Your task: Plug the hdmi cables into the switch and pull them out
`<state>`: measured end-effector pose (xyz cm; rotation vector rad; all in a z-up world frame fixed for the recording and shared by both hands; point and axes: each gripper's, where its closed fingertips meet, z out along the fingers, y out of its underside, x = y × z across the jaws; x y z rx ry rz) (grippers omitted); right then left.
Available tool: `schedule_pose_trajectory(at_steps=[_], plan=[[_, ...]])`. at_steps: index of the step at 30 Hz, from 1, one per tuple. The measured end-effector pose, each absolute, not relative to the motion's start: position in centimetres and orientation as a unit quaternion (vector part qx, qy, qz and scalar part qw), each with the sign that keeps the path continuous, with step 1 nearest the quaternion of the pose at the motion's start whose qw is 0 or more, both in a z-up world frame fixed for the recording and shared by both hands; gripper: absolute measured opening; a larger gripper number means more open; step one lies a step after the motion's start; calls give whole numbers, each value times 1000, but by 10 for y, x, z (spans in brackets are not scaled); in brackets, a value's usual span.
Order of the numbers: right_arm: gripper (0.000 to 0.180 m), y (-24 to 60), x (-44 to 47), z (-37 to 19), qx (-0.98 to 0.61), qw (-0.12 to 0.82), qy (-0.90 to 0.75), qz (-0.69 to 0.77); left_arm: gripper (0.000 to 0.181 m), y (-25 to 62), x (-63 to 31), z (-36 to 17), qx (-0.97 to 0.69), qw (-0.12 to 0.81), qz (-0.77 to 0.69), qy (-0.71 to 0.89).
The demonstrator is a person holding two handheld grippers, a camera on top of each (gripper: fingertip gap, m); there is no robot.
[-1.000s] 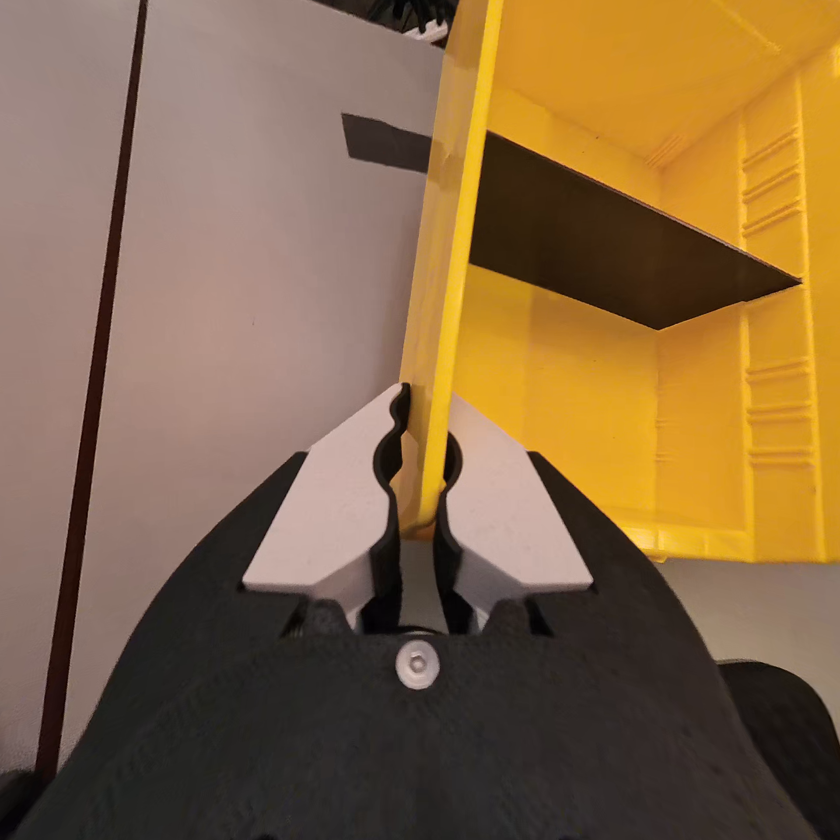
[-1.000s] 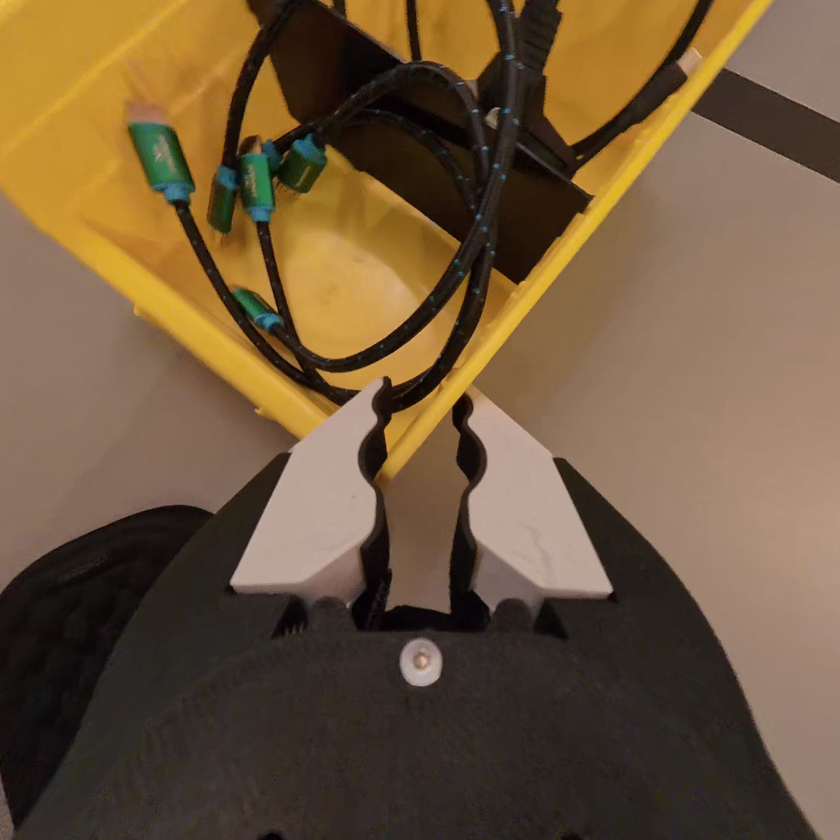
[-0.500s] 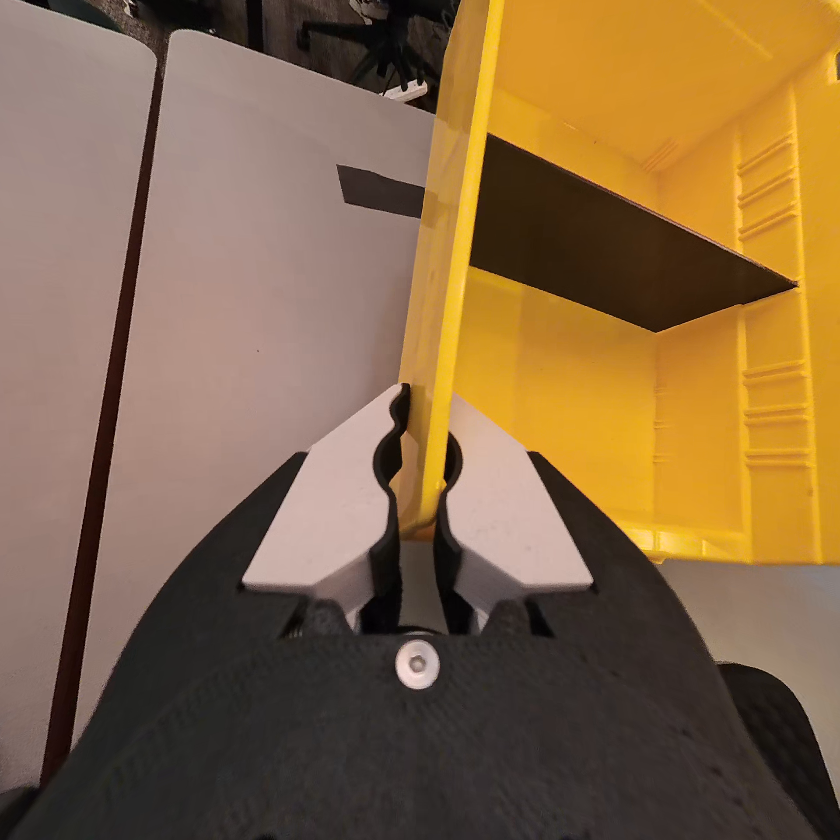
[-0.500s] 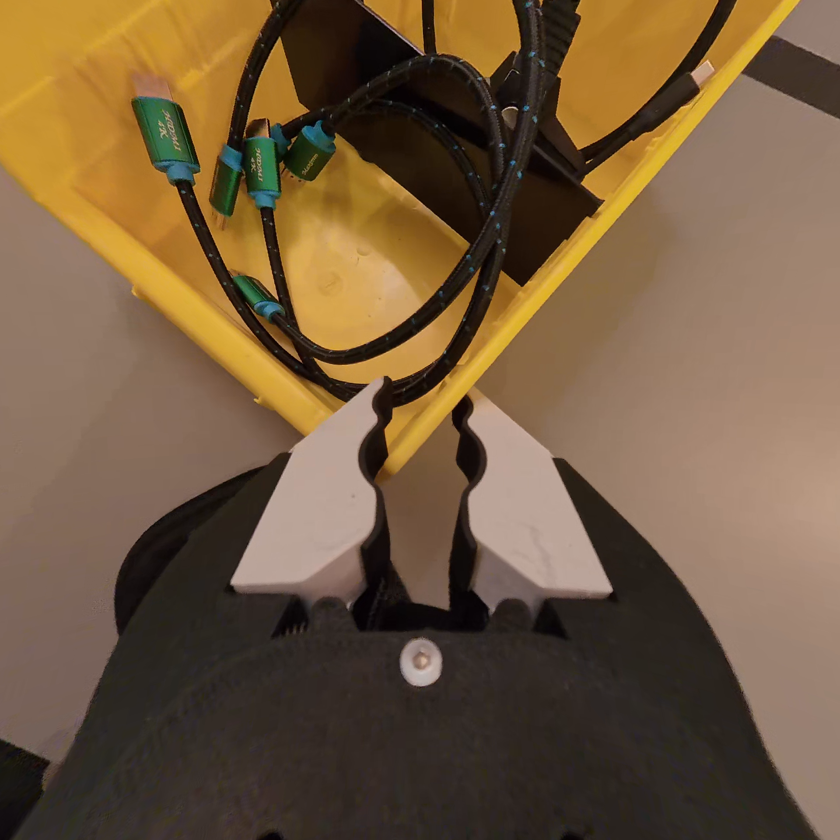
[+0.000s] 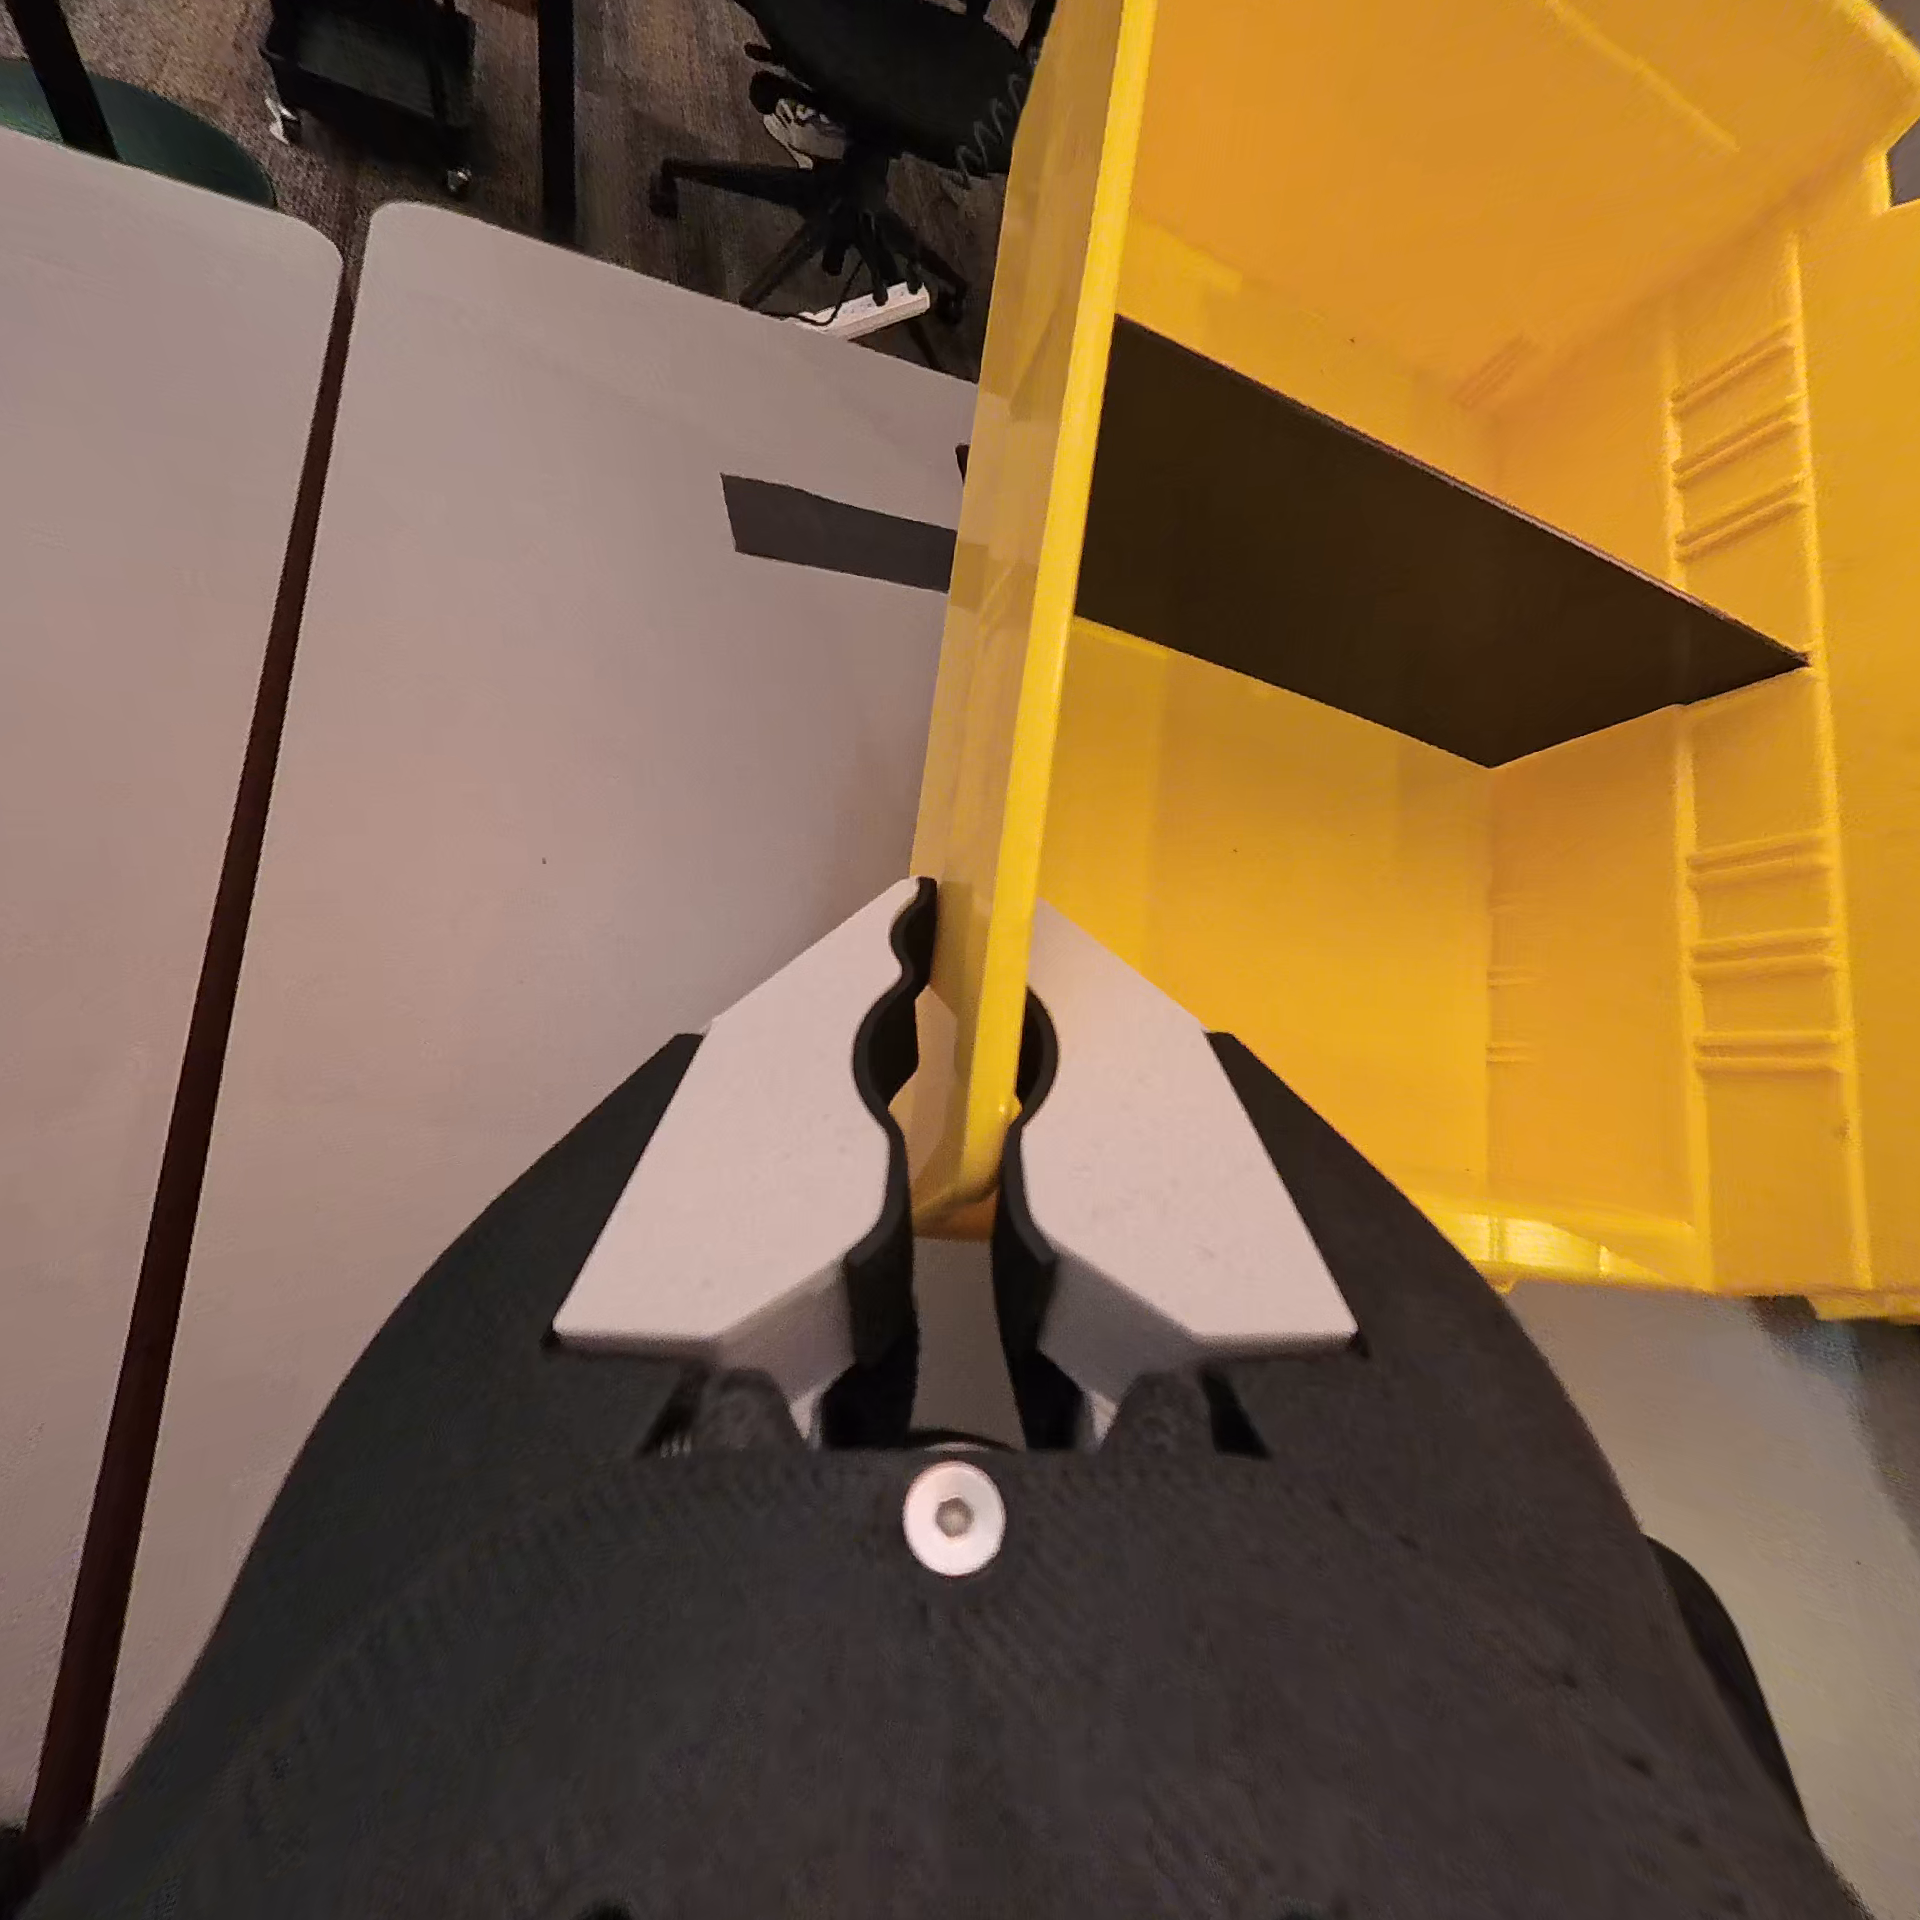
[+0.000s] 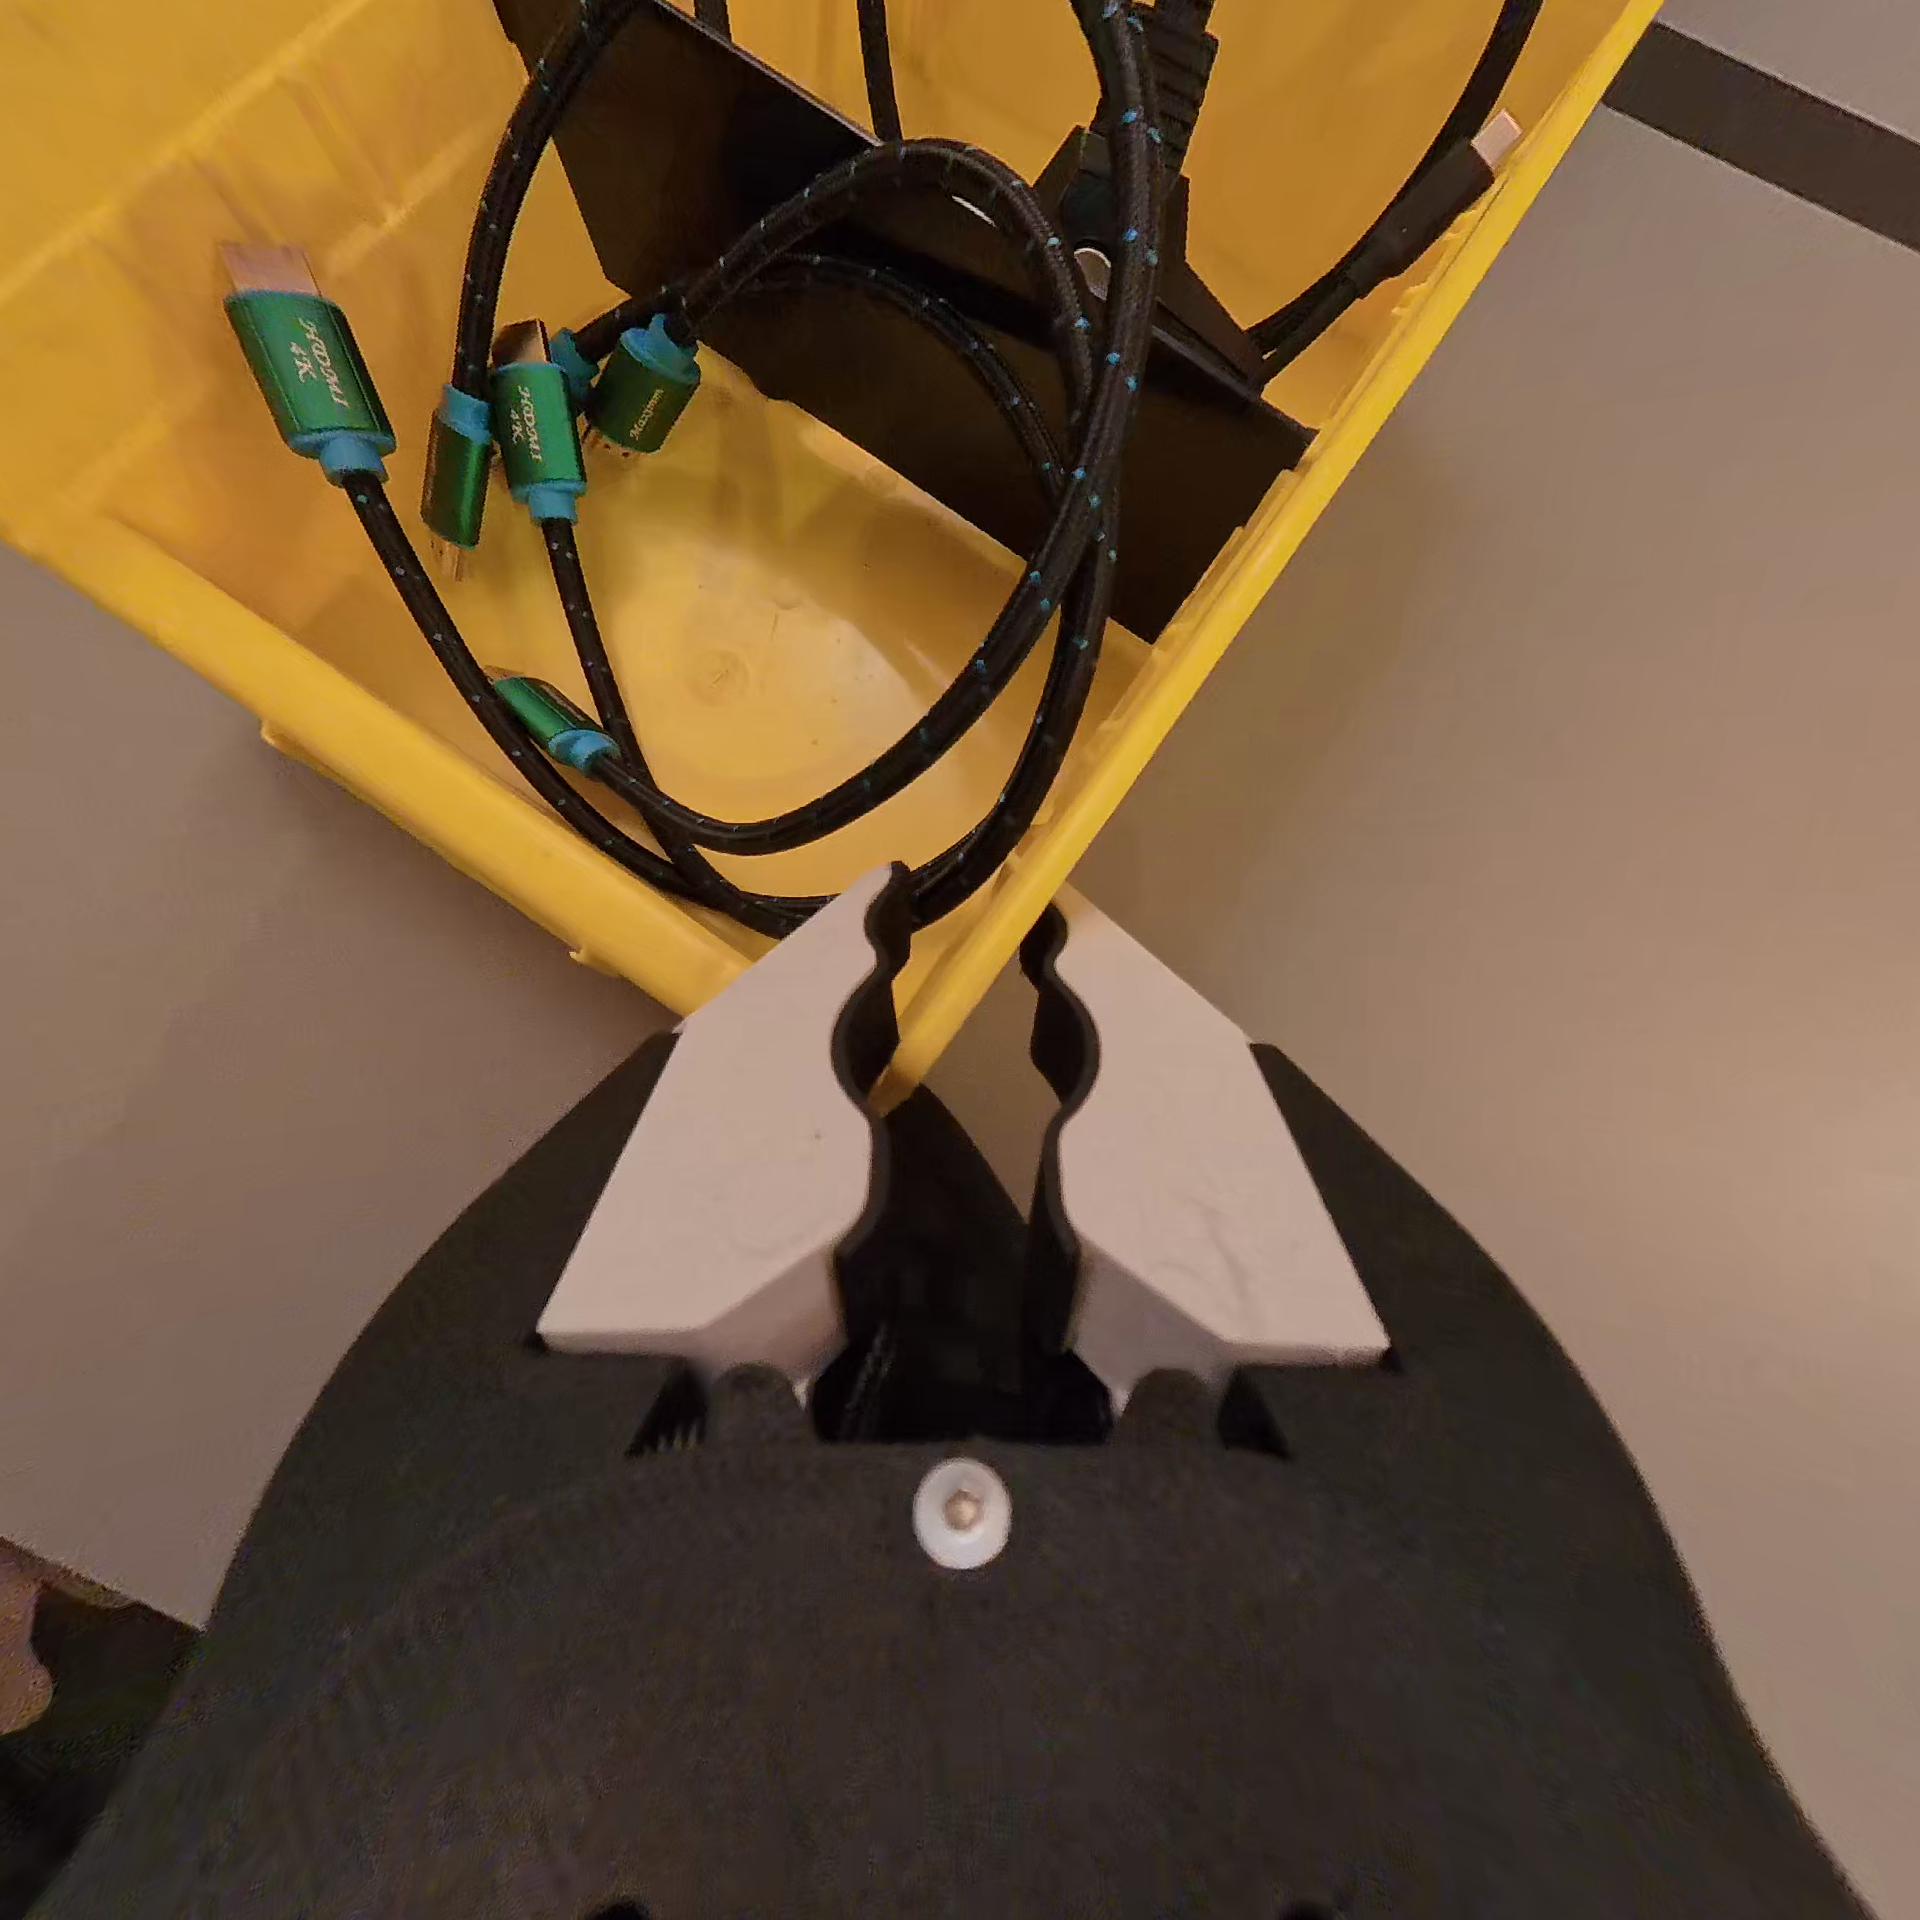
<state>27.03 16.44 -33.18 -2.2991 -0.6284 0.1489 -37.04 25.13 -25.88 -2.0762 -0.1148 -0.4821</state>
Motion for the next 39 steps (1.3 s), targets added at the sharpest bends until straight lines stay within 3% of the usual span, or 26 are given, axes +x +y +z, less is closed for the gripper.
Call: schedule_pose_trajectory(at_steps=[17, 29, 39], plan=[[22, 188, 138, -331, -863, 367, -328, 110, 3, 218, -434, -195, -821, 547, -138, -87], [41, 204, -36, -332, -822, 347, -388, 233, 4, 192, -475, -171, -811, 565, -104, -107], [47, 220, -175, -341, -784, 324, -435, 301, 4, 172, -488, -140, -801, 586, -63, -107]])
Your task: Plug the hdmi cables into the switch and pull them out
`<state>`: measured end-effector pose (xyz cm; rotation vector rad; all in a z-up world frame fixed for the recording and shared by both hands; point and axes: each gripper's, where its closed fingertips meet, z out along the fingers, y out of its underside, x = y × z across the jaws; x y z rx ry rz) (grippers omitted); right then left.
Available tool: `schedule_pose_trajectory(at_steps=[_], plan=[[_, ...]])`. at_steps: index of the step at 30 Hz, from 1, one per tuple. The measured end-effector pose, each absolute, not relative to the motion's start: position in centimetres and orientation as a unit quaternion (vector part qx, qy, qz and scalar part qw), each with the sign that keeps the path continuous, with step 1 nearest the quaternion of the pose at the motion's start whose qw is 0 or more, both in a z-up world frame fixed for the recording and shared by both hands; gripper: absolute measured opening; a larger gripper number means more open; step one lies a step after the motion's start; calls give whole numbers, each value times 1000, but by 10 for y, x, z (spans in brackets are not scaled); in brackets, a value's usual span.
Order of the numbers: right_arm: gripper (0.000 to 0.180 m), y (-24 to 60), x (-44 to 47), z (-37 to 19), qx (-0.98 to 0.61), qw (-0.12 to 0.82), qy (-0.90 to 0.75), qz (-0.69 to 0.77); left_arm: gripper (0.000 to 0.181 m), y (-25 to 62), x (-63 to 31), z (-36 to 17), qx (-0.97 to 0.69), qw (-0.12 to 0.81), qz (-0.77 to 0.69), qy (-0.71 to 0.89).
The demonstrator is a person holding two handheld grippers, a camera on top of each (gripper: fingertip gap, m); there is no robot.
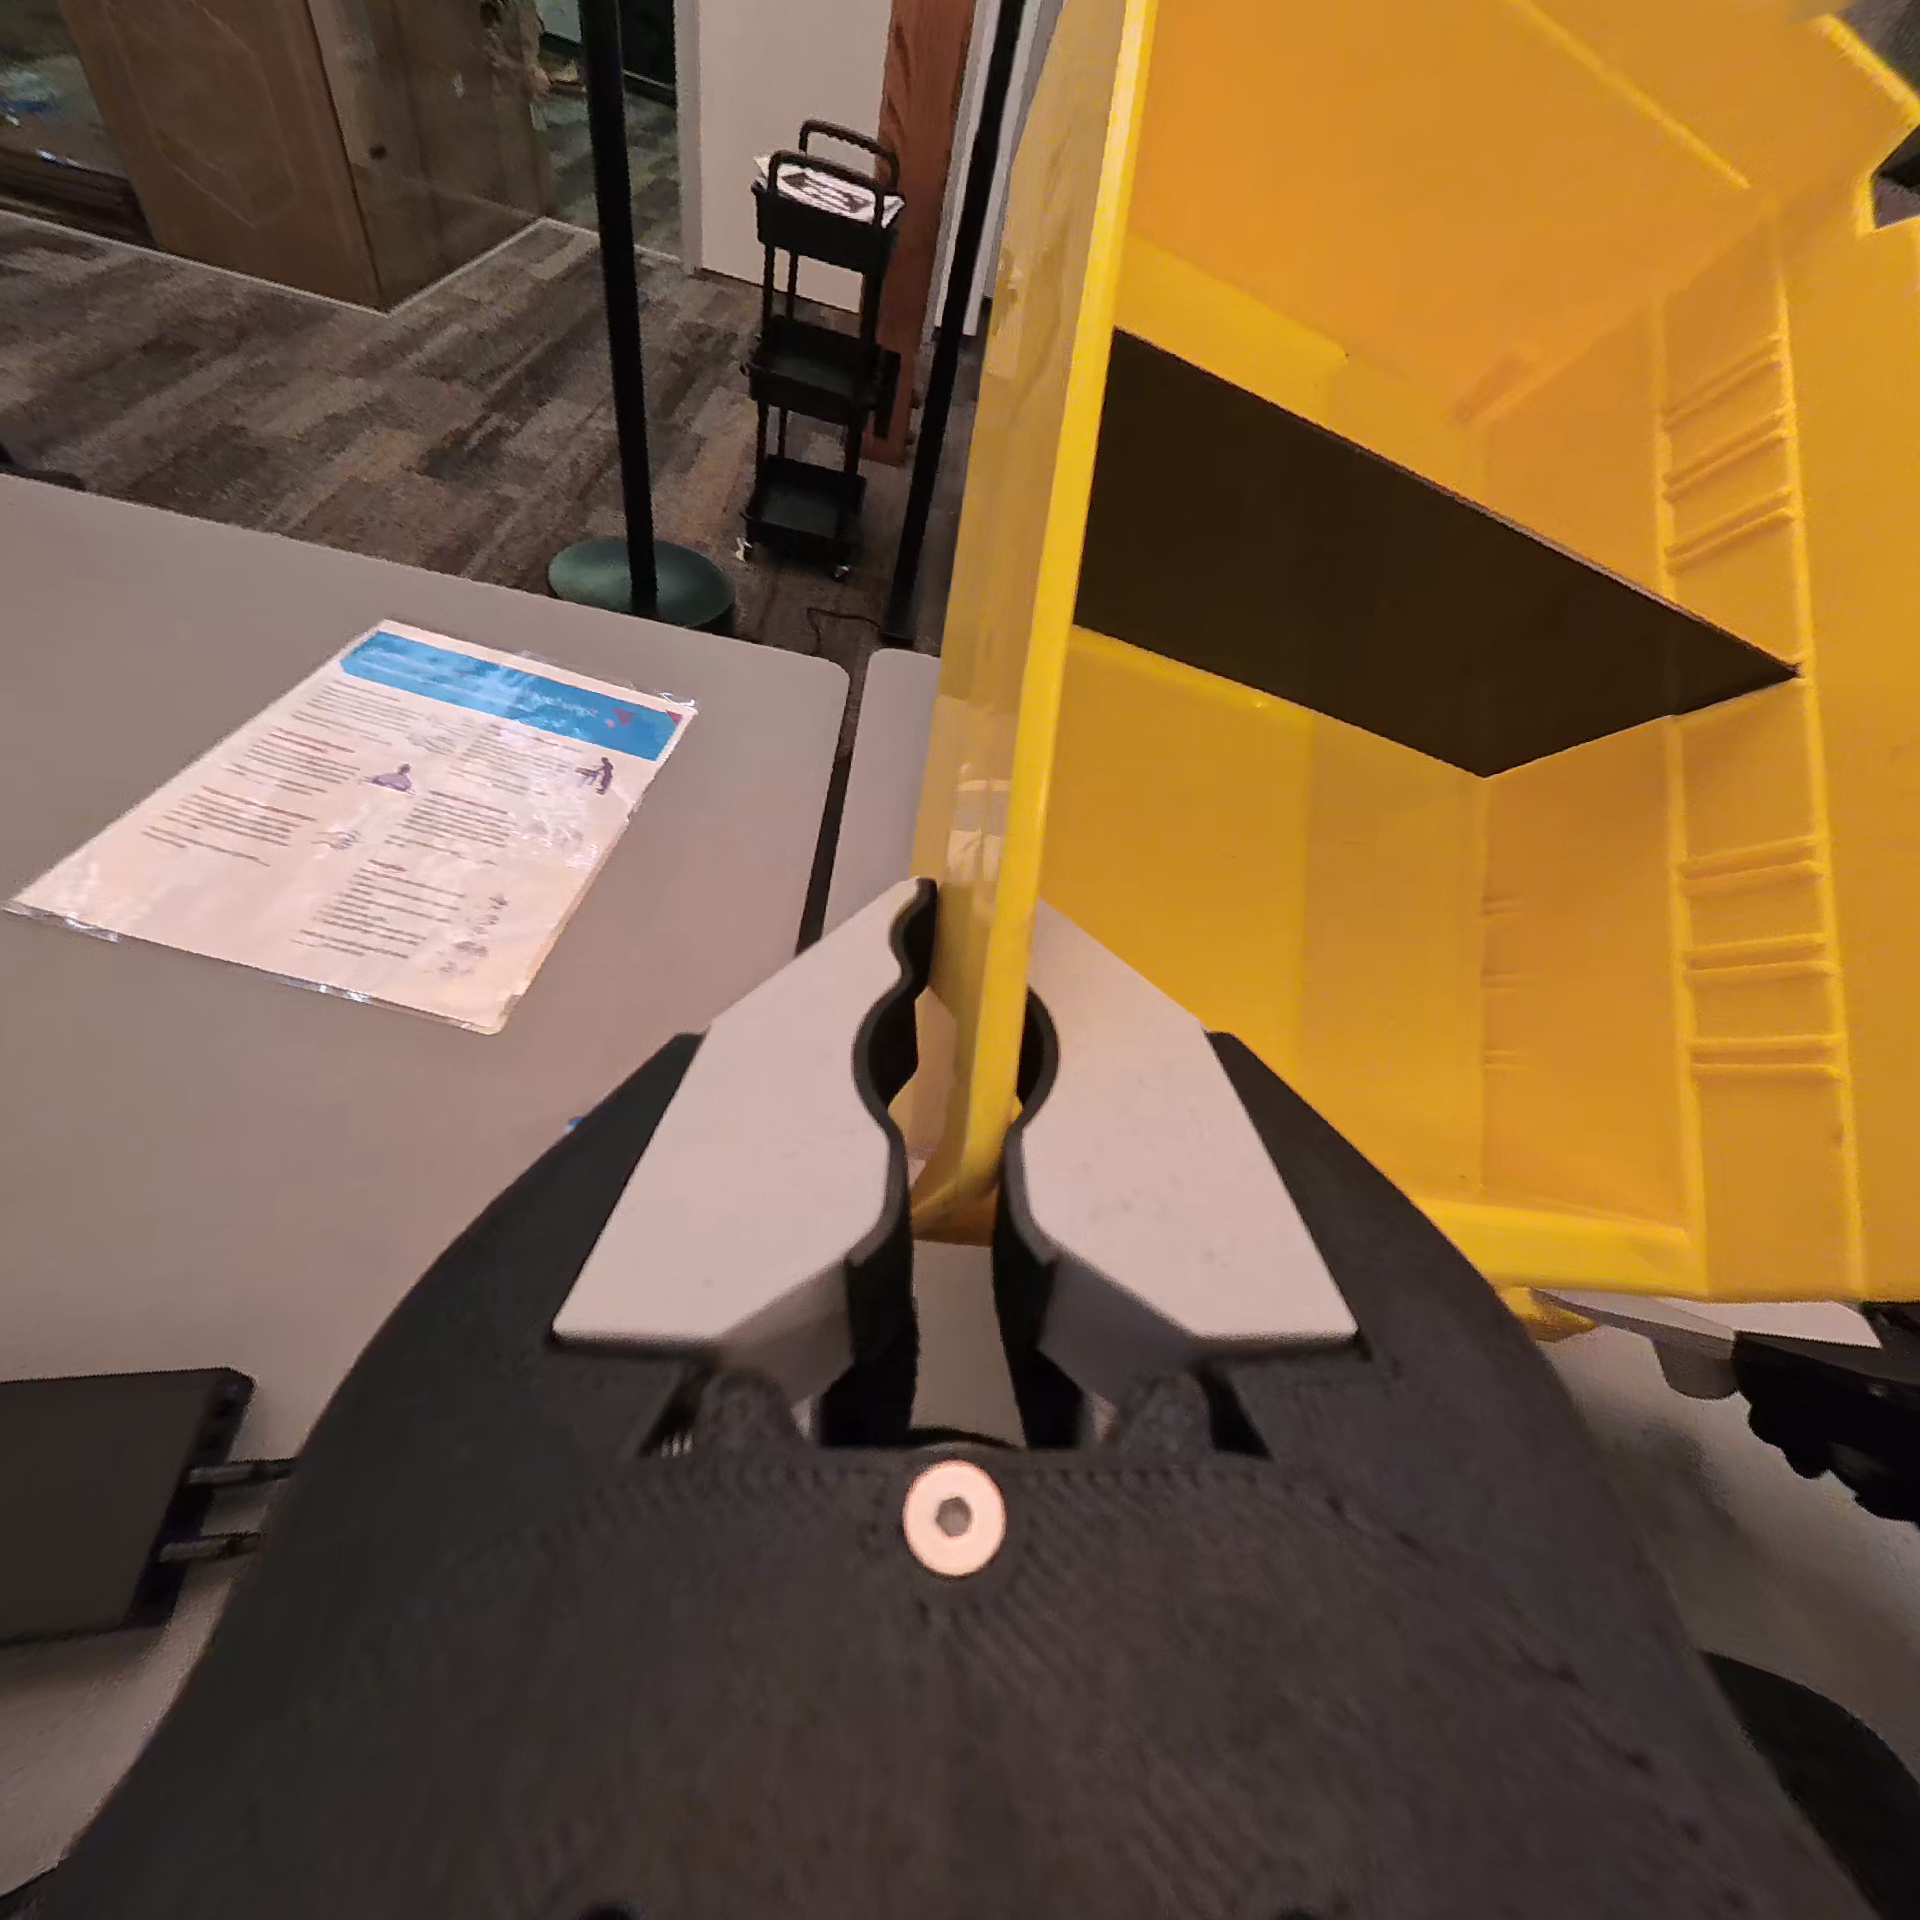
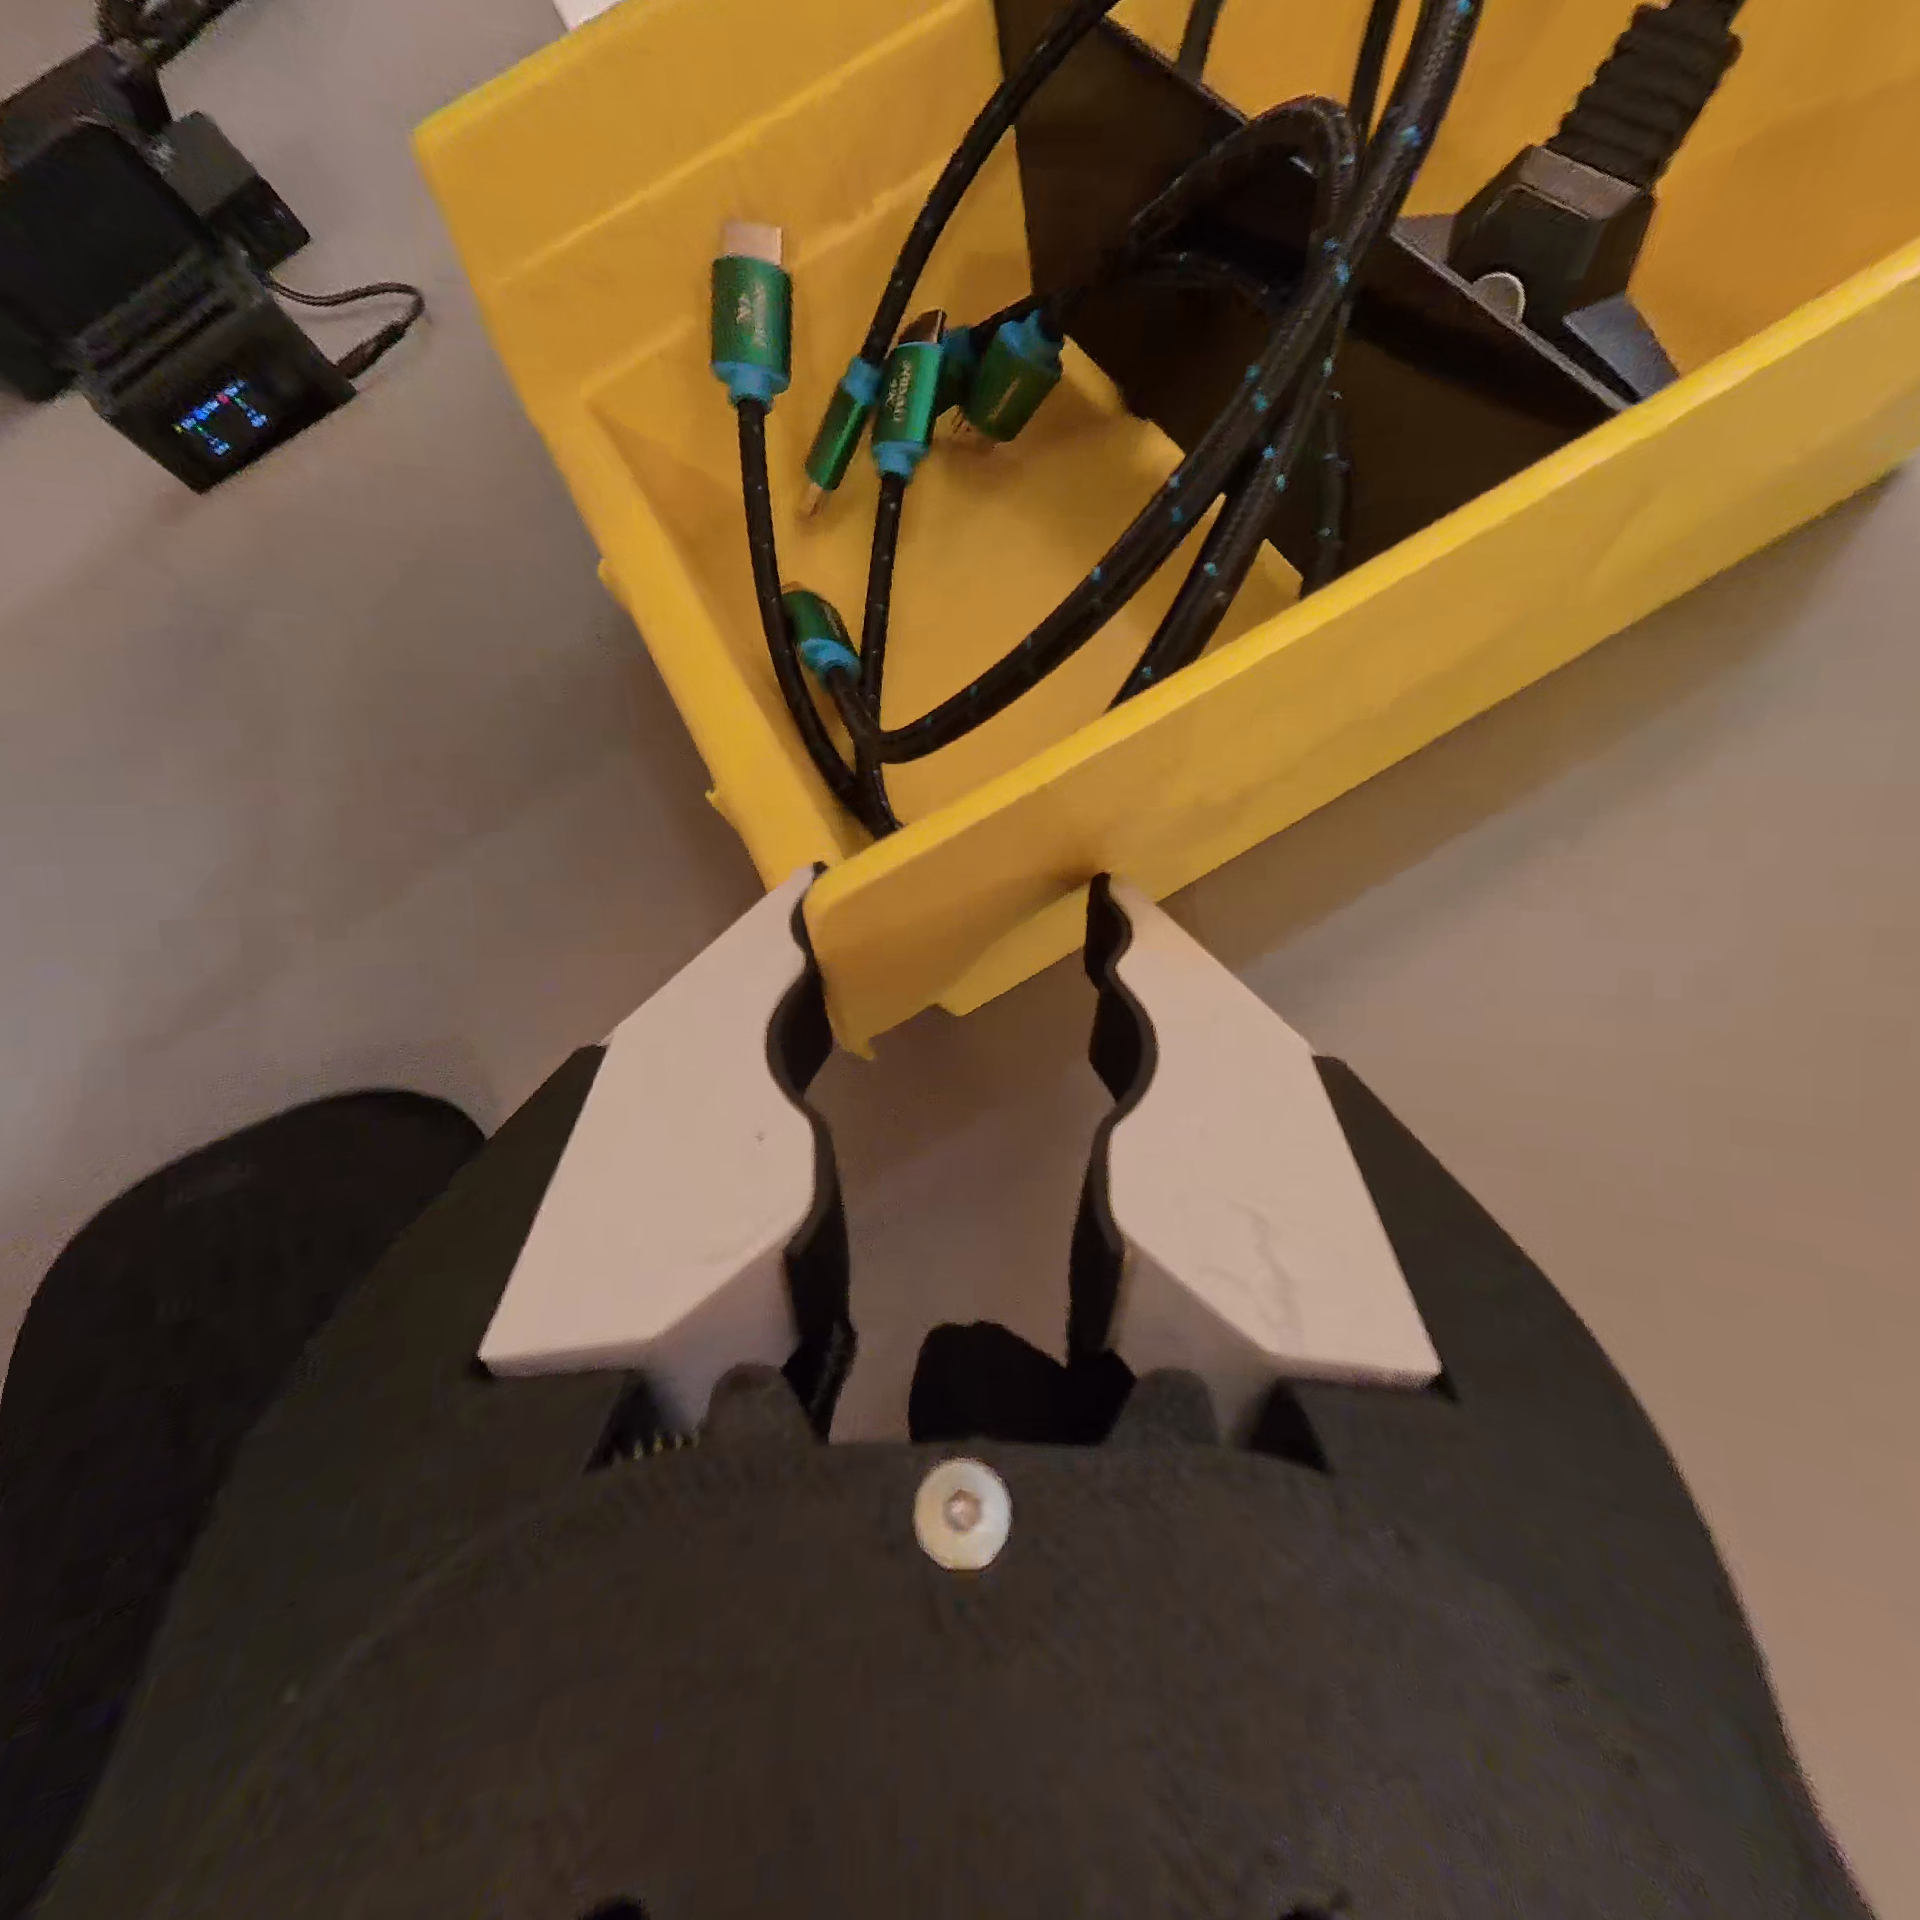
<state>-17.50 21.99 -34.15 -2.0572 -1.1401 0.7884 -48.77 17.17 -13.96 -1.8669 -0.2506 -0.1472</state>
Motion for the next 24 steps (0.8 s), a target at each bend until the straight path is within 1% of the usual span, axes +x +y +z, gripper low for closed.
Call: schedule_pose_trajectory(at_steps=[4, 10, 16, 21, 22, 24], plan=[[50, 222, -188, -329, -772, 329, -441, 317, 4, 172, -481, -134, -803, 585, -59, -98], [51, 212, -139, -305, -765, 344, -438, 324, 4, 194, -427, -124, -805, 585, -94, -44], [49, 210, -32, -261, -767, 386, -383, 340, 4, 226, -302, -115, -800, 582, -128, 64], [52, 200, 82, -238, -776, 416, -326, 344, 4, 240, -170, -129, -803, 552, -153, 167], [52, 195, 104, -235, -774, 420, -313, 355, 4, 242, -146, -134, -804, 543, -155, 187], [47, 174, 134, -224, -752, 403, -280, 441, 4, 247, -98, -145, -806, 526, -157, 221]])
